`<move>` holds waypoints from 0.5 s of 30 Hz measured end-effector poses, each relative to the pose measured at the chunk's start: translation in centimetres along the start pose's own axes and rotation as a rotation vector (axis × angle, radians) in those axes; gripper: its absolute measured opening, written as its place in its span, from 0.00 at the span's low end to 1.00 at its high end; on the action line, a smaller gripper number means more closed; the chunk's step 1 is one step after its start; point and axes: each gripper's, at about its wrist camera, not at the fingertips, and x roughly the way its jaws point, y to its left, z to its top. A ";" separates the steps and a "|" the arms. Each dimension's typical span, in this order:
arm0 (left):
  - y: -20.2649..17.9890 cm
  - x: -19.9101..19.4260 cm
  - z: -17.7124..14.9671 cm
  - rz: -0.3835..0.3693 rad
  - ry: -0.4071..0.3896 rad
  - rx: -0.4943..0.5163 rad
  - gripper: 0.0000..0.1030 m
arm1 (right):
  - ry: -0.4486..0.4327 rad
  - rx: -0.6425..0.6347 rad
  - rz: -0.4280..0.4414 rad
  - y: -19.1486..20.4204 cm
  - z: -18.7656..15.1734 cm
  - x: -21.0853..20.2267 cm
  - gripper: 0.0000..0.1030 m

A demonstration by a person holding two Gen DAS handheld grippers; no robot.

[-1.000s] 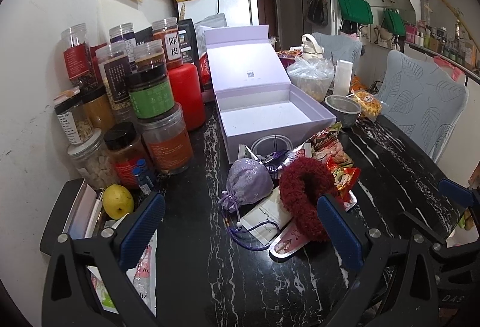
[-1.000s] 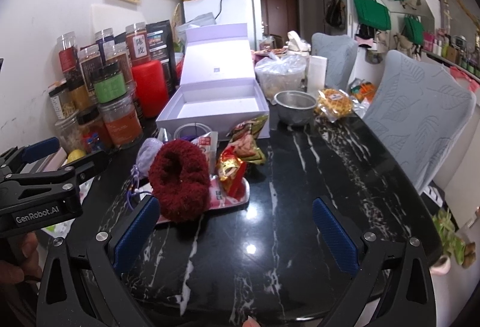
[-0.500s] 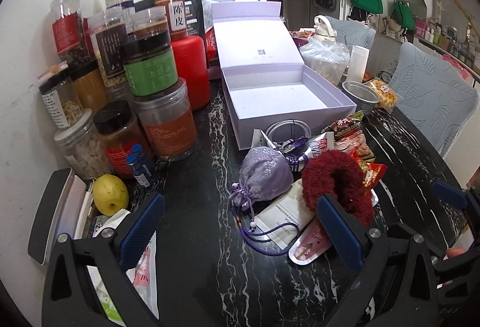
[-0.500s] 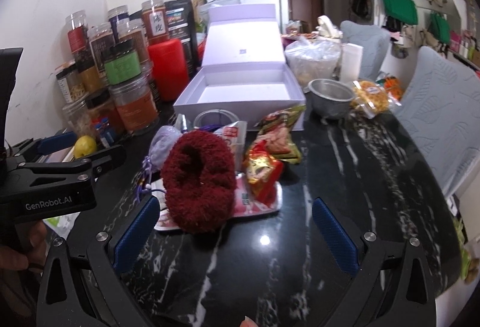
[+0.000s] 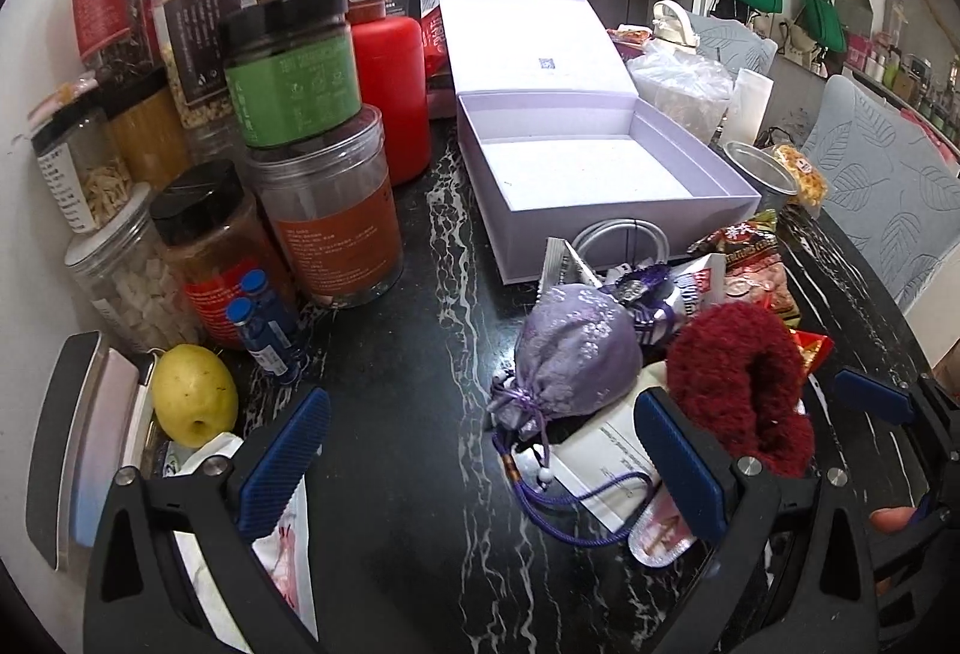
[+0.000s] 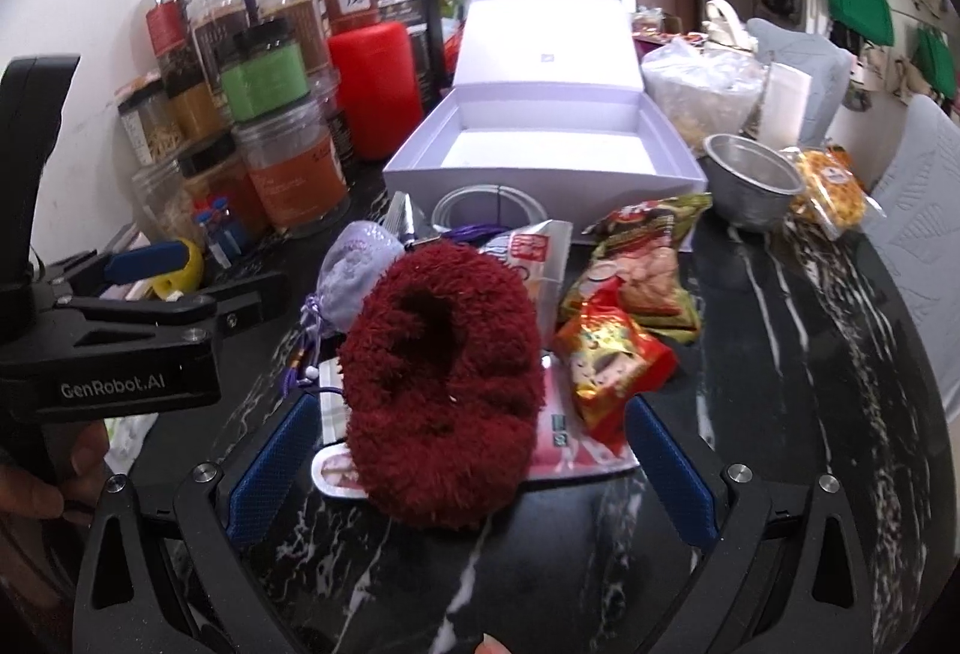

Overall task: Organize soft objects
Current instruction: 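Grasp the red fuzzy scrunchie with the right tool while the left tool grasps the lilac pouch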

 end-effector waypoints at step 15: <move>0.2 3.4 1.4 -0.049 0.055 0.003 1.00 | 0.068 -0.001 0.045 -0.6 0.4 2.8 0.43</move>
